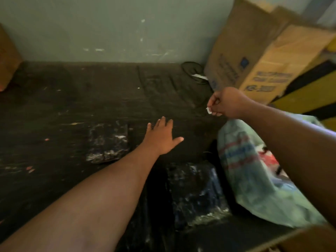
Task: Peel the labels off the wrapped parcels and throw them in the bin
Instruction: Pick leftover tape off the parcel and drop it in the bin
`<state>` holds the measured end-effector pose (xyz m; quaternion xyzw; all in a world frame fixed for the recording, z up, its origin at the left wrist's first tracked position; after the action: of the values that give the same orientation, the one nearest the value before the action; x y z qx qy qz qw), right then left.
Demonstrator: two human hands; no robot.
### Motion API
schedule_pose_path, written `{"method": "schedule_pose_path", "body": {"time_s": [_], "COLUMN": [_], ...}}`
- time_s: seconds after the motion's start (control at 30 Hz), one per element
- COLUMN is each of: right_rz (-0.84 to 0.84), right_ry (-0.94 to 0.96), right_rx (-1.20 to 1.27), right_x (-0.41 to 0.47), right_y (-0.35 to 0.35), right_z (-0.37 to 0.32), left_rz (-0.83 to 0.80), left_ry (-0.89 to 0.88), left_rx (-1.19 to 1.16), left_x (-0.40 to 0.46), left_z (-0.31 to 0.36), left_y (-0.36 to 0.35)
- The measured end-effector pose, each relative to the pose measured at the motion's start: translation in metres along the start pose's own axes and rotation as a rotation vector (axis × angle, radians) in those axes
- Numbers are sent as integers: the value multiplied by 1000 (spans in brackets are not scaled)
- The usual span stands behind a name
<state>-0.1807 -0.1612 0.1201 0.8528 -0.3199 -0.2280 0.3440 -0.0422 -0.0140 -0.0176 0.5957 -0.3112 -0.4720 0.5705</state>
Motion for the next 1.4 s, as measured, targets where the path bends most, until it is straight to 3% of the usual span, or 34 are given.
{"method": "schedule_pose_path", "body": {"time_s": [0.17,0.3,0.43,0.57,0.7,0.87,1.13,1.3,1.4], "right_rz": [99,170,69,-23,81,87,-173,-86,-23], "right_ry": [-145,-138,-96,-102,-56,8,-28,-83,-20], "right_rx": [48,-102,-353,-494,-399,-526,-632,-535,-590], "right_x": [-58,-99,-118,-123,-125,-120,-119,-113,-109], "right_y": [100,150,165,170,172,171,162,166,170], "right_z": [81,129,153,173,177,177,181,183,180], "left_rz": [64,73,-10,-69,-82,-91,-113,-106,-103], "left_ry": [-168,-192,-153,-83,-74,-70,-79,-84,-86], "left_rx": [-70,-110,-122,-121,-90,-96,-131,-144,-144], "left_x": [7,8,5,3,3,1,4,5,6], "left_z": [135,222,276,286,284,286,286,285,285], "left_y": [16,14,0,-6,-6,-6,-9,-11,-11]}}
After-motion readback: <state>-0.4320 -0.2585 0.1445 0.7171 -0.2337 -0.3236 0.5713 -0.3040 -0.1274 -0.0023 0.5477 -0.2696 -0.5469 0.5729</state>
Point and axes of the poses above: each hand's wrist, its own x-axis towards the middle knuckle, its own y-axis out of the back of the hand, z = x × y, the point moved 4 cm from there along x, towards the middle knuckle, and after that the axes turned 15 degrees about x, right-handed, at the moved point
